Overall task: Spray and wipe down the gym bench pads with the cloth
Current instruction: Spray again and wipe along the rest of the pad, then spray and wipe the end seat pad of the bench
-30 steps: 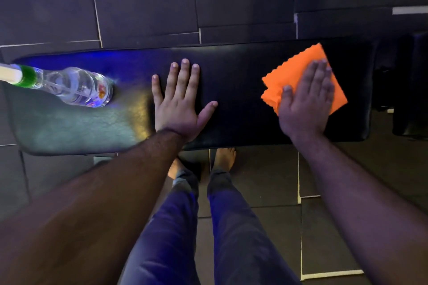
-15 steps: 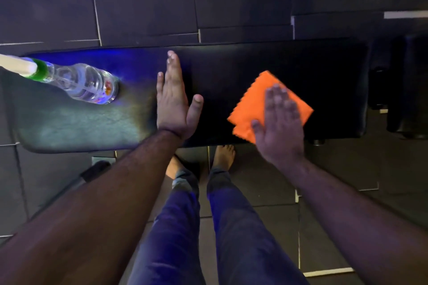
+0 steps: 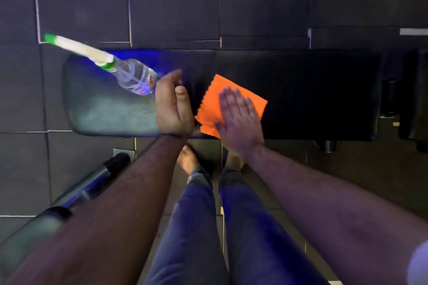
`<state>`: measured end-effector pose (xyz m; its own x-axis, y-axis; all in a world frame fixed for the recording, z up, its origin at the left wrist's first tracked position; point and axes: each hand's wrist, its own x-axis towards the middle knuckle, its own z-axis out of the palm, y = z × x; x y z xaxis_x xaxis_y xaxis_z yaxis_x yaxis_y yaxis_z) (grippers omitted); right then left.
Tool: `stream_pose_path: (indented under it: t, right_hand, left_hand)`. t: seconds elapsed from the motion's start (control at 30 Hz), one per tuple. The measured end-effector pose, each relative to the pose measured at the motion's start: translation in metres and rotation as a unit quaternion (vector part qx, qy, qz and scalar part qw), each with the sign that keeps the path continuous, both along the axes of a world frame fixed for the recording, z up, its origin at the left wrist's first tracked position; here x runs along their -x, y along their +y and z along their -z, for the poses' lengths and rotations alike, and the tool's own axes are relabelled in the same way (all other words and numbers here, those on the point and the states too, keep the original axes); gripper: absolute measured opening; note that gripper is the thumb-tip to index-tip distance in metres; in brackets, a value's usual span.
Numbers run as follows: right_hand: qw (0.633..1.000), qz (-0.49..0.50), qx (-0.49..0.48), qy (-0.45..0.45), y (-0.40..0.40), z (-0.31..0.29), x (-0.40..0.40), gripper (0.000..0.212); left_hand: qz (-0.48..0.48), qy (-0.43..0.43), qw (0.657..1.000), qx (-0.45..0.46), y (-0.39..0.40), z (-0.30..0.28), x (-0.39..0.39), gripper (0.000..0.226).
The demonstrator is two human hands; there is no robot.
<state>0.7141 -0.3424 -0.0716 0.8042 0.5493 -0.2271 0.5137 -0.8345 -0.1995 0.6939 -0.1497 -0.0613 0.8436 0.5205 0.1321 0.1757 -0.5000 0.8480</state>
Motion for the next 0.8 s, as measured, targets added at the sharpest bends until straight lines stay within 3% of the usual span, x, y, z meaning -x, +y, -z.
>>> stream_pose_path:
  t: [0.07, 0.17, 0.23, 0.33, 0.4, 0.47, 0.6, 0.7, 0.8]
  right_hand:
    - [0.998, 0.040, 0.040, 0.019, -0.012, -0.009, 0.009, 0.081]
    - [0.993, 0.063, 0.084, 0.056, -0.004, -0.024, 0.010, 0.087]
    - [0.992, 0.059, 0.092, 0.069, 0.004, -0.032, 0.011, 0.088]
    - [0.991, 0.058, 0.100, 0.073, 0.009, -0.037, 0.022, 0.087]
    - [0.988, 0.057, 0.115, 0.087, 0.009, -0.038, 0.028, 0.088]
    - [0.984, 0.052, 0.133, 0.111, 0.007, -0.039, 0.030, 0.090]
    - [0.983, 0.040, 0.124, 0.132, 0.004, -0.040, 0.021, 0.089]
    - [0.986, 0.035, 0.091, 0.138, -0.005, -0.041, 0.014, 0.085]
    - [0.992, 0.017, 0.049, 0.112, -0.022, -0.045, 0.009, 0.080]
  left_hand:
    - [-0.109, 0.070, 0.991, 0.034, 0.014, -0.018, 0.024, 0.059]
    - [-0.327, 0.092, 0.935, 0.100, 0.034, -0.047, 0.040, 0.048]
    - [-0.364, 0.041, 0.922, 0.124, 0.050, -0.059, 0.037, 0.081]
    - [-0.292, 0.029, 0.949, 0.111, 0.076, -0.067, 0.021, 0.140]
    - [-0.220, 0.045, 0.968, 0.109, 0.089, -0.073, 0.002, 0.148]
    - [-0.188, 0.041, 0.971, 0.144, 0.095, -0.078, -0.015, 0.139]
    - [-0.142, 0.044, 0.985, 0.082, 0.098, -0.084, -0.036, 0.105]
    - [-0.057, 0.095, 0.989, 0.095, 0.092, -0.086, -0.045, 0.090]
    - [0.048, 0.130, 0.990, 0.010, 0.069, -0.095, -0.065, 0.070]
